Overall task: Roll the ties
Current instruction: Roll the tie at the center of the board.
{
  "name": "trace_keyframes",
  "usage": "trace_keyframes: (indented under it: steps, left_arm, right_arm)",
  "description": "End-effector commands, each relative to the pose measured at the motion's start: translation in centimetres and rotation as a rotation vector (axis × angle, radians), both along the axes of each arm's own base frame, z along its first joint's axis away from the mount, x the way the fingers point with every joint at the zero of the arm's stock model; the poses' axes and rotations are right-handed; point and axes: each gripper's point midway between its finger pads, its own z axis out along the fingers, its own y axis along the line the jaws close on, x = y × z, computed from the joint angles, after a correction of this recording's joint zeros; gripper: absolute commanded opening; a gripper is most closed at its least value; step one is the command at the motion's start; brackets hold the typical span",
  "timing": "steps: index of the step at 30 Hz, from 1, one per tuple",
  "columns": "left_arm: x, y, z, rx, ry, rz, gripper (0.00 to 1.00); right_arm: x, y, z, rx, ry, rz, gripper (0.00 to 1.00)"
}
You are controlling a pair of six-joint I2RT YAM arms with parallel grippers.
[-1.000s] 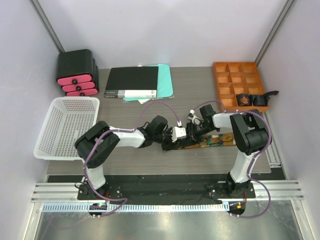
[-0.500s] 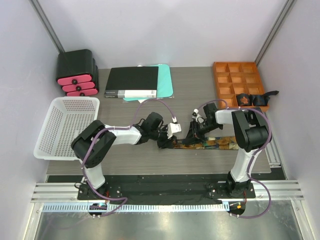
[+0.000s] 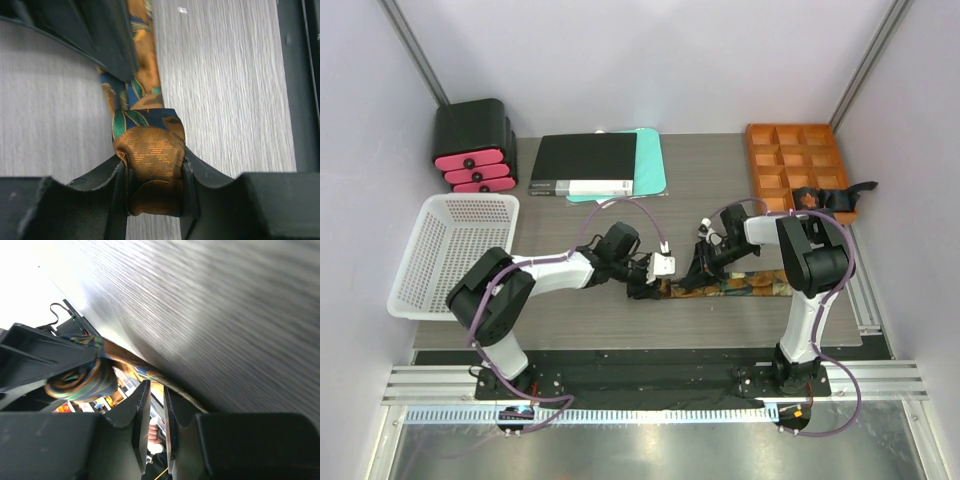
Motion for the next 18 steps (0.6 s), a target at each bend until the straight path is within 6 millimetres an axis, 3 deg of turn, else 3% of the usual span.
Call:
trace_keyframes:
  steps: [1,5,11,13,15,18]
  left_arm:
    - [-0.9,2.1,-2.8,0.151,0.010,-0.018,0.30]
    - [0.1,2.9,-4.7,0.269,0.049,0.059,0.26]
    - [0.5,2.6,-5.4,0.320,0.071,0.076,0.24]
    - [0.6,2.5,-5.5,0.322,0.072,0.076,0.25]
    - [0.6,2.4,-5.6,0.330,0.067,0.076,0.27]
    - [0.7,2.4,-5.7,0.342,0.064,0.081,0.28]
  right_arm:
    - [1.7,-3.6,-6.1,-0.296,-0.103,0.016,0.22]
    - [2.0,-3.1,-4.8,-0.264,-0.133,0.021,0.22]
    - [2.8,-0.7,0.7,-0.094,-0.217,-0.013,0.26]
    - [3.1,0.3,3.1,-0.031,-0.241,-0.040,0.32]
    - [3.1,1.6,4.8,0.016,-0.256,-0.054,0.47]
    - [2.5,3.4,5.7,0.044,-0.273,-0.035,0.51]
